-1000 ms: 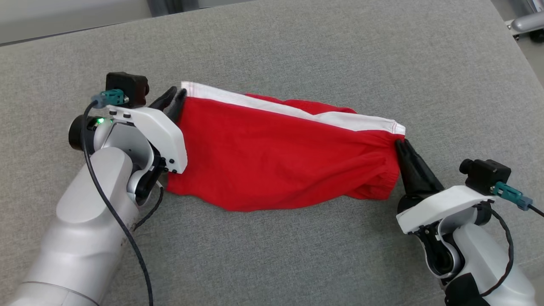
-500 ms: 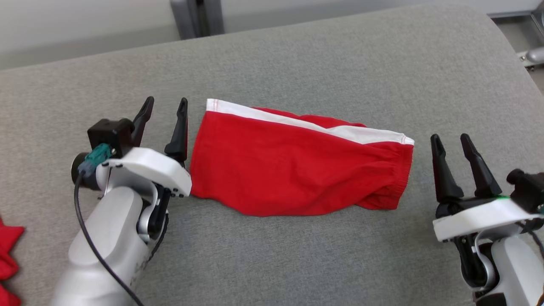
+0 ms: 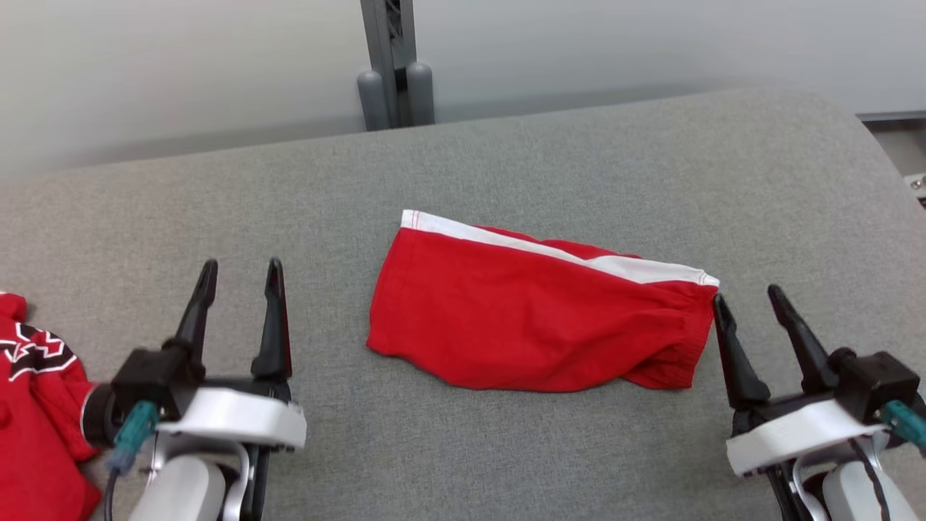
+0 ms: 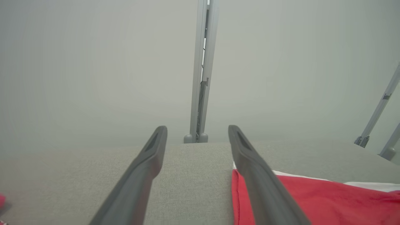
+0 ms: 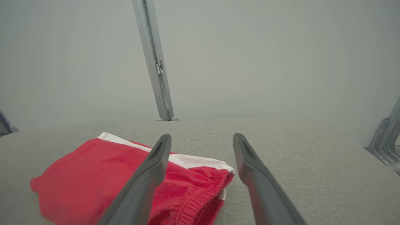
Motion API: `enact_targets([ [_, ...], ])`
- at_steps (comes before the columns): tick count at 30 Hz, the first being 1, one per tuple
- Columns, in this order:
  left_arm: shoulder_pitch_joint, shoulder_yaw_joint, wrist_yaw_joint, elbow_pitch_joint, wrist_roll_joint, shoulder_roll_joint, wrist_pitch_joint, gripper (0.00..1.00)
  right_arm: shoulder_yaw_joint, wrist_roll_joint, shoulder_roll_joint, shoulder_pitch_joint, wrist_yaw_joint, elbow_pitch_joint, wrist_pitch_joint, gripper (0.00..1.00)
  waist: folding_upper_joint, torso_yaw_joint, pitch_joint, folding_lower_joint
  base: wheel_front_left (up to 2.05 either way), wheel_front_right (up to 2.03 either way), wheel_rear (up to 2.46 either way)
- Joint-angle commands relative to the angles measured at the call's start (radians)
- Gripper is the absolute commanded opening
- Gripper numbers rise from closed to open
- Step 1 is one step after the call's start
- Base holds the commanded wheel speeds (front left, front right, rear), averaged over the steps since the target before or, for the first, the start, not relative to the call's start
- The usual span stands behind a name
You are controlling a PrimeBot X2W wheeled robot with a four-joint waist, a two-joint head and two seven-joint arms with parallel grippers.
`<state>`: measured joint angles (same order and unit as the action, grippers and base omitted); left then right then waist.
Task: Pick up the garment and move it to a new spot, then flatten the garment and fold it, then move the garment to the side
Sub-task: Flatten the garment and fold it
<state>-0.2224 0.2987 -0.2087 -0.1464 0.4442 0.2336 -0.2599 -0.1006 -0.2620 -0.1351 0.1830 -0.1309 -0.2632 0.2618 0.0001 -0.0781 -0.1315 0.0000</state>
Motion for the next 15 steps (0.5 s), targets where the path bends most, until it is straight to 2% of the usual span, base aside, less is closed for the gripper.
enact_targets([
  [1, 0.060, -0.013, -0.008, 0.037, -0.018, 0.004, -0.004, 1.00, 0.004, 0.011, -0.002, -0.034, 0.000, 0.001, 0.006, 1.00, -0.0001, 0.009, 0.031, 0.0000, 0.00, 0.00, 0.00],
  [6, 0.141, -0.030, -0.010, 0.077, -0.044, 0.015, -0.004, 1.00, 0.015, 0.028, 0.003, -0.079, 0.000, 0.008, 0.006, 1.00, -0.0001, 0.015, 0.056, 0.0000, 0.00, 0.00, 0.00],
  [15, 0.175, -0.040, 0.002, 0.078, -0.062, 0.024, -0.004, 1.00, 0.032, 0.044, 0.018, -0.109, 0.000, 0.035, -0.014, 1.00, -0.0001, 0.022, 0.063, 0.0000, 0.00, 0.00, 0.00],
])
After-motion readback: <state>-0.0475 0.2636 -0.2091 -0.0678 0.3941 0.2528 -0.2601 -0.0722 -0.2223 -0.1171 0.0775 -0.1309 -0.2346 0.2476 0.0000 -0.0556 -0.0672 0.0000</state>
